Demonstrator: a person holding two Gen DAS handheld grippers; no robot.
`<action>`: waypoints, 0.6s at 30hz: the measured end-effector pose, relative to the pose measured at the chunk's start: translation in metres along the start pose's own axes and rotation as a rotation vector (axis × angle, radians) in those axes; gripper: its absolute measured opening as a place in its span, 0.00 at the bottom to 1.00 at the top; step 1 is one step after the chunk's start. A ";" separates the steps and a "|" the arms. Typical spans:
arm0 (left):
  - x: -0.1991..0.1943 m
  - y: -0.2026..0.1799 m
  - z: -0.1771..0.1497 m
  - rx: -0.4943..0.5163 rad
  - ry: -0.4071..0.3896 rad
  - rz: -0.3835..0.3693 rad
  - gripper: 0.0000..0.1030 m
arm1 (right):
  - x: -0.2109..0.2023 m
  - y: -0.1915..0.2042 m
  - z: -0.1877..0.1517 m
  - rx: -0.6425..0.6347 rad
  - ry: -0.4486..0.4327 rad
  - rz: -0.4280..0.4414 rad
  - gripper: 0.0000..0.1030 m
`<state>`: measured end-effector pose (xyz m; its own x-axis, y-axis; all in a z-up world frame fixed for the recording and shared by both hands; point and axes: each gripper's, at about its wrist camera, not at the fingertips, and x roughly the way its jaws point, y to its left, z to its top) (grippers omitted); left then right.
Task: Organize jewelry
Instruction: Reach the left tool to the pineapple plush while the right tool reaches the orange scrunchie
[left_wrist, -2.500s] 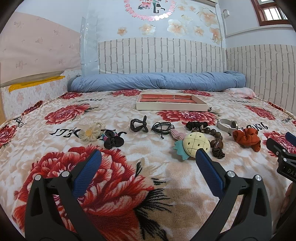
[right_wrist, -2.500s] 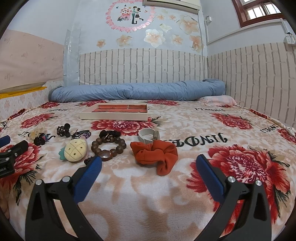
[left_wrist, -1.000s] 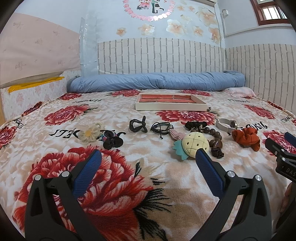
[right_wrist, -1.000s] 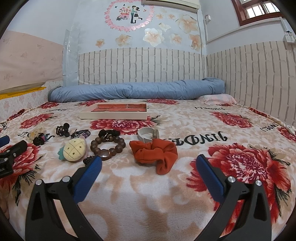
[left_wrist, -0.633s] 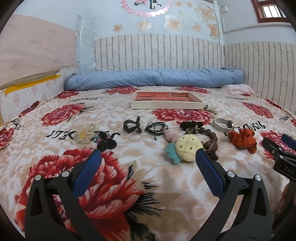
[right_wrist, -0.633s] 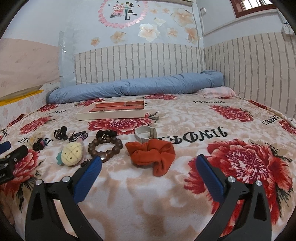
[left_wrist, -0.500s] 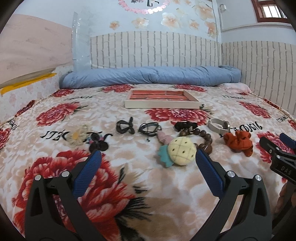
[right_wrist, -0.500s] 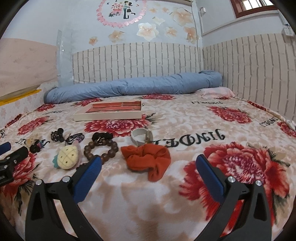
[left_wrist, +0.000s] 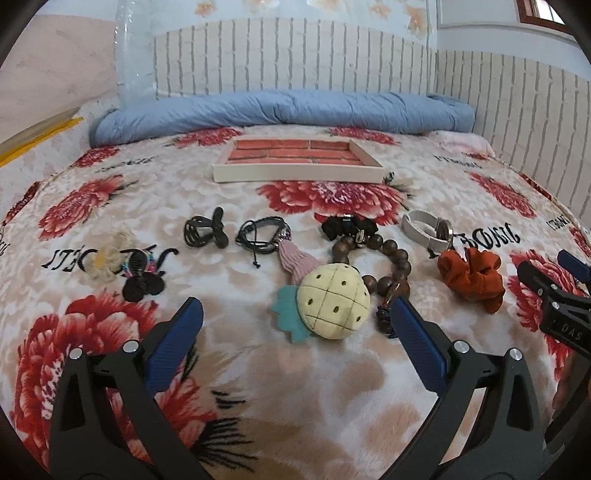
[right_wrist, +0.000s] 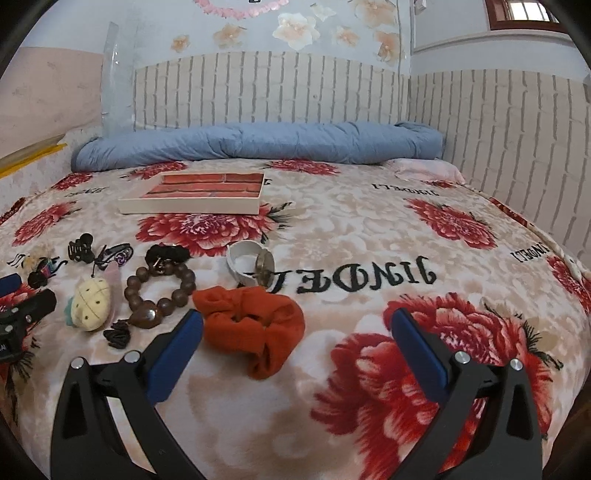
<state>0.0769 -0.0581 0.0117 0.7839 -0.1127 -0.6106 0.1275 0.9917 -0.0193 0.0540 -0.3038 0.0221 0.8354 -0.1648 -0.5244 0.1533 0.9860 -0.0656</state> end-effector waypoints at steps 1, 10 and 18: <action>0.001 0.000 0.001 -0.001 0.002 0.004 0.95 | 0.003 -0.002 0.001 -0.004 0.005 -0.003 0.96; 0.028 -0.002 0.013 0.007 0.055 0.039 0.95 | 0.034 -0.010 0.011 -0.046 0.055 -0.031 0.96; 0.060 -0.006 0.019 0.031 0.140 0.073 0.95 | 0.069 -0.012 0.010 -0.027 0.158 0.010 0.96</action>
<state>0.1349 -0.0724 -0.0099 0.6999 -0.0283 -0.7137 0.0935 0.9942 0.0522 0.1149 -0.3273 -0.0052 0.7427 -0.1512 -0.6523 0.1294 0.9882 -0.0817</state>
